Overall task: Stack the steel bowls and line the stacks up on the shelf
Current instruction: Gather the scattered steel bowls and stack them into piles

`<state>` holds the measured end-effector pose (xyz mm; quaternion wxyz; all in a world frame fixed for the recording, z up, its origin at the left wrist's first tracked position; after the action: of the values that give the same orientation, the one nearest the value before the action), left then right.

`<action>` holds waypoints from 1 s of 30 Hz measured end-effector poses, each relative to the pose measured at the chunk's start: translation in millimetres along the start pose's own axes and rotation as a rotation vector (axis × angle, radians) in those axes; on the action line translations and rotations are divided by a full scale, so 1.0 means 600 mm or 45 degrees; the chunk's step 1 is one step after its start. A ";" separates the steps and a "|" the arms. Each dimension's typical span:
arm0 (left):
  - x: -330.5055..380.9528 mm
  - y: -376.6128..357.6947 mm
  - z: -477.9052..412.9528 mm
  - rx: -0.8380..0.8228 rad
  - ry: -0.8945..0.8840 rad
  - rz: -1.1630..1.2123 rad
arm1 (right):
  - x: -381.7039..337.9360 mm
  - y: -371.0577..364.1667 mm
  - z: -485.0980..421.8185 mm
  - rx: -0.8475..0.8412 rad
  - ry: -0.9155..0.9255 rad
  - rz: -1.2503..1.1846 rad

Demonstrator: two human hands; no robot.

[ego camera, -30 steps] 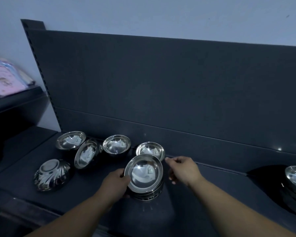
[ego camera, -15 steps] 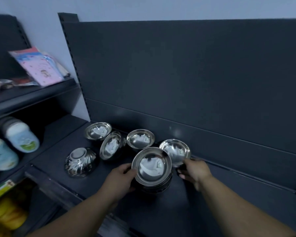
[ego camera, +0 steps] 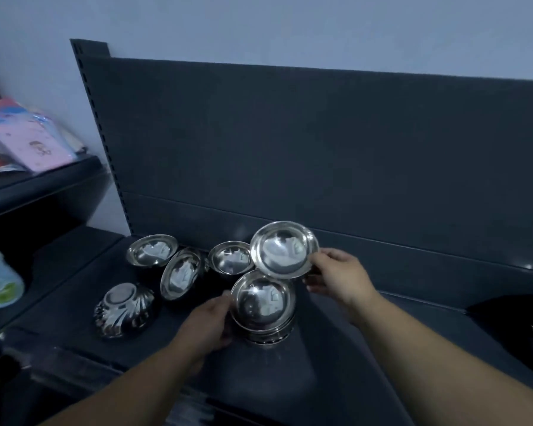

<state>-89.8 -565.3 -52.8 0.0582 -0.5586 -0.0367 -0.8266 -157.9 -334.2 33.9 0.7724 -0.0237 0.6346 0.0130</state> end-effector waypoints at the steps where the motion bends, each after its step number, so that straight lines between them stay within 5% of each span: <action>1: 0.007 -0.001 0.002 -0.006 -0.009 0.035 | -0.004 -0.009 0.011 -0.009 0.004 0.083; 10: 0.019 -0.008 -0.003 -0.205 -0.006 0.054 | 0.010 -0.024 0.036 0.139 0.092 0.631; 17: 0.009 -0.013 -0.010 -0.342 -0.016 0.037 | 0.065 0.001 0.056 0.265 0.015 0.518; 22: -0.005 -0.023 -0.021 -0.371 0.012 0.090 | 0.151 -0.038 0.087 -0.007 -0.333 0.174; 30: -0.002 -0.099 0.001 -0.441 -0.018 0.101 | 0.160 0.018 0.113 0.083 -0.251 0.048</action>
<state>-96.8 -506.2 -53.5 -0.0066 -0.5670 0.1282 -0.8137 -73.3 -320.9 -47.1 0.8312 0.0150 0.5558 0.0092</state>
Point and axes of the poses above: each hand's wrist, its own z-axis away from the middle knuckle, its own y-axis out of the back of the hand, x = y × z, the point moved 10 cm from there along -z, towards the middle knuckle, and after that the axes turned 5 degrees about -x, right-handed, at the moved point
